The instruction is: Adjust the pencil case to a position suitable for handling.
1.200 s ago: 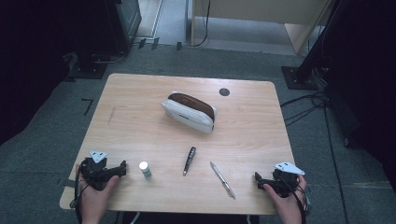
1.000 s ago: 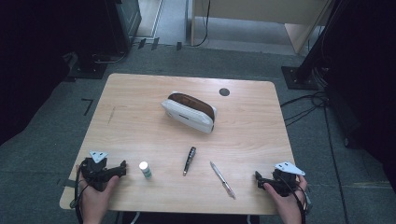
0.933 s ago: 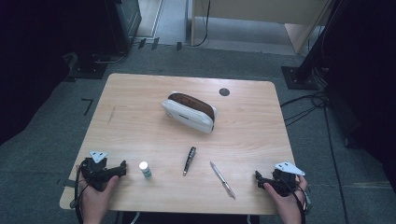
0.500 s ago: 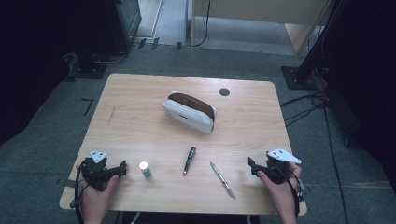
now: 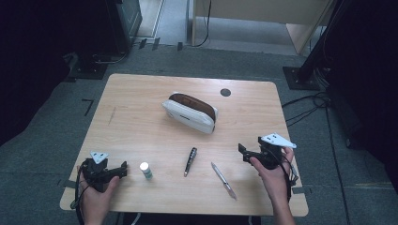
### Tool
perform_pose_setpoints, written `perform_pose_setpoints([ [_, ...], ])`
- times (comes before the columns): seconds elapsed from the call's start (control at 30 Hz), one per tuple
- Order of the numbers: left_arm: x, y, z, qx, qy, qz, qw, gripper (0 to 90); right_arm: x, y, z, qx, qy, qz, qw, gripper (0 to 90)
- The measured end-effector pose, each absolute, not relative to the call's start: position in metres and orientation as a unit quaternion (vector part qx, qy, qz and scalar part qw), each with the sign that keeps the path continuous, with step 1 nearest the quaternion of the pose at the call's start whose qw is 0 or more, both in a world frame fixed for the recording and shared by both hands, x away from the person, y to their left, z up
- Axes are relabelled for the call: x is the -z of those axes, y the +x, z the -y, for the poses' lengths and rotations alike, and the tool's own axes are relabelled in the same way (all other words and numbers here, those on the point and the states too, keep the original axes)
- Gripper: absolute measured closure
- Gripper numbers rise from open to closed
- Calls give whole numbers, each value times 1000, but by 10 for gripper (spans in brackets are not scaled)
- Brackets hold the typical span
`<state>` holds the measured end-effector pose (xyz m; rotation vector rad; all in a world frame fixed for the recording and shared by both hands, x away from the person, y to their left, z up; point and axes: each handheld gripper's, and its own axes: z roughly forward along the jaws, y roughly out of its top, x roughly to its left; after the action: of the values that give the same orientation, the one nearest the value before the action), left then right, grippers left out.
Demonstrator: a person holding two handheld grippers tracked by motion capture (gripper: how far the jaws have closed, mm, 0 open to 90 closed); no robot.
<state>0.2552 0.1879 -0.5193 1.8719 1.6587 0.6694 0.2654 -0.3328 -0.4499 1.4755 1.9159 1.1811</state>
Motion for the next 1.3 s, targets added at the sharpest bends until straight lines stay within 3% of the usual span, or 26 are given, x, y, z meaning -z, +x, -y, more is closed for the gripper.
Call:
perform_pose_setpoints([
  [0.1, 519, 255, -188, -249, 696, -616, 273, 0, 447, 273, 326, -425, 533, -701, 211, 7],
  [0.37, 519, 255, -187, -248, 696, -615, 274, 0, 442, 291, 312, -428, 521, -708, 209, 8],
  [0.43, 519, 253, -187, -250, 698, -611, 278, 63, 441, 295, 307, -429, 516, -712, 207, 10],
  [0.5, 517, 249, -189, -264, 688, -610, 291, 271, 440, 300, 301, -431, 508, -716, 207, 16],
  [0.57, 517, 246, -191, -270, 679, -615, 296, 341, 439, 304, 297, -434, 505, -717, 207, 17],
  [0.73, 517, 247, -191, -267, 686, -609, 296, 311, 439, 312, 289, -444, 493, -720, 203, 21],
  [0.83, 518, 250, -188, -255, 697, -606, 286, 135, 441, 318, 282, -443, 488, -725, 200, 20],
  [0.97, 519, 252, -186, -249, 694, -618, 273, 6, 443, 326, 275, -445, 480, -730, 196, 18],
  [1.3, 519, 252, -186, -249, 695, -617, 273, 0, 448, 349, 263, -456, 464, -737, 183, 2],
])
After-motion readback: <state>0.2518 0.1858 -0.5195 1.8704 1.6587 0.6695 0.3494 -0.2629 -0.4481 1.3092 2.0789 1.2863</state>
